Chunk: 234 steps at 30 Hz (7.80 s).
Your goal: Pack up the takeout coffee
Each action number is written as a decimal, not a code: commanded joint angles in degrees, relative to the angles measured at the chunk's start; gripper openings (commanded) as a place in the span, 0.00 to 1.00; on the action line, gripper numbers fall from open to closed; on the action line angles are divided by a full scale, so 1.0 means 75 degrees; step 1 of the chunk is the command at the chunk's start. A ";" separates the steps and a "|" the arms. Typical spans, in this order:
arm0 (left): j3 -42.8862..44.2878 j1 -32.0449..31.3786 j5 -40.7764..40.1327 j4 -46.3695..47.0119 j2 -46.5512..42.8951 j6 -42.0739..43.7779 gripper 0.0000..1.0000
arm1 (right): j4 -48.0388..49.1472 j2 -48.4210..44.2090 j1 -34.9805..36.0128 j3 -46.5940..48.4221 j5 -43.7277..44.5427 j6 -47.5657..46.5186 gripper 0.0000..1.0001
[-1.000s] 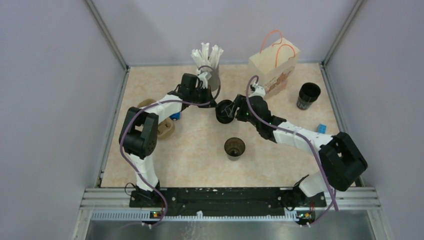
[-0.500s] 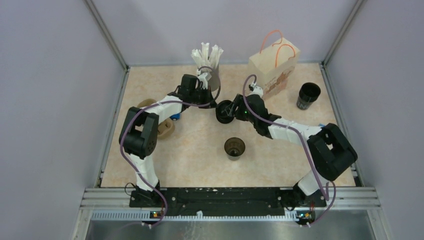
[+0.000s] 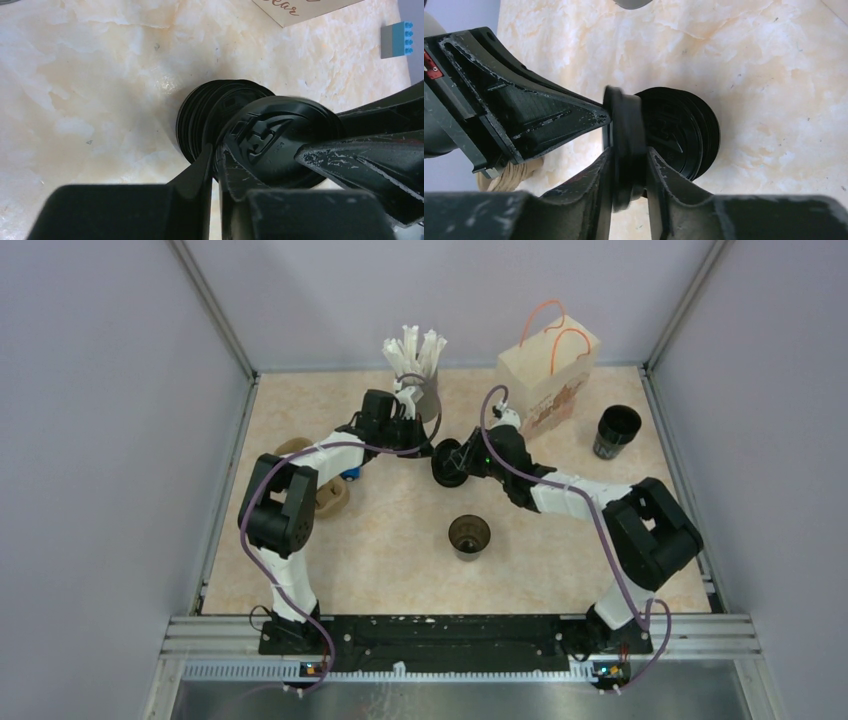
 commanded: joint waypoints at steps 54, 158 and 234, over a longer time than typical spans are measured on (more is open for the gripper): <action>-0.4820 -0.0322 0.0016 0.5730 -0.5893 -0.9459 0.55 | 0.2628 -0.3635 0.3416 -0.1426 0.2462 -0.8055 0.21; -0.3592 -0.1281 0.4778 0.4652 -0.6481 -0.3827 0.00 | 0.2078 -0.6142 0.2001 -0.2527 -0.3770 -0.6901 0.95; -0.2843 -0.1381 0.1541 0.0207 -0.7072 -0.1191 0.90 | -0.2759 -0.6526 0.2030 -0.1933 -0.1243 -0.5928 0.75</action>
